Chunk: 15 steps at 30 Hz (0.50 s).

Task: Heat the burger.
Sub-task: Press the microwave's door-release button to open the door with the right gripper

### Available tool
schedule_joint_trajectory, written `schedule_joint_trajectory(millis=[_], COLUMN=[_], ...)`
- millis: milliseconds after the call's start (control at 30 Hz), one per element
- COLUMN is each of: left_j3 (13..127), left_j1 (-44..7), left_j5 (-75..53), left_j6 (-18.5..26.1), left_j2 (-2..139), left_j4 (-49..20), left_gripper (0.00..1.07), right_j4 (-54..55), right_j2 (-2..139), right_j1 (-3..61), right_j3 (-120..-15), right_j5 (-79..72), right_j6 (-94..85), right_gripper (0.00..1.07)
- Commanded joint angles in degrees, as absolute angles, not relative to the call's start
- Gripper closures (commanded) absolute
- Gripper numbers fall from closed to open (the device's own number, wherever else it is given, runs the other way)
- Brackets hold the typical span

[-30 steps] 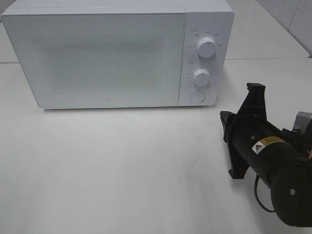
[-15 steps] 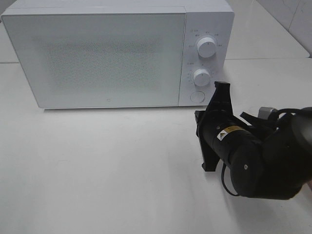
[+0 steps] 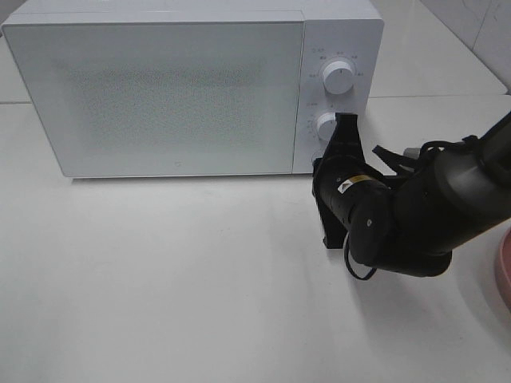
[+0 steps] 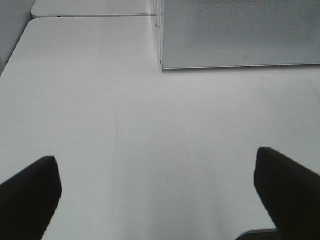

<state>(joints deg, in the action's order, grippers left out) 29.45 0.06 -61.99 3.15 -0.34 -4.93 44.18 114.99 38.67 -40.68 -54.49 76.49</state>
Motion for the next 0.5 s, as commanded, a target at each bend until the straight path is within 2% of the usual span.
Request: schedule_joint_trajectory(millis=[33,500], left_j3=[29.56,29.56], left_j1=[0.00,0.00], left_j5=[-61.19,-61.19], left_j6=[3.09,3.09], left_j2=[-1.72,-1.72], left_j4=[-4.81,-4.81], left_gripper=[0.09,0.09], right_j4=[44.23,45.89], right_j2=[115.62,121.24], right_j1=[37.82,34.72], right_j3=[-42.11,-48.53], right_j5=[-54.09,-53.97], right_j6=[74.14,71.79], right_gripper=[1.07,1.07])
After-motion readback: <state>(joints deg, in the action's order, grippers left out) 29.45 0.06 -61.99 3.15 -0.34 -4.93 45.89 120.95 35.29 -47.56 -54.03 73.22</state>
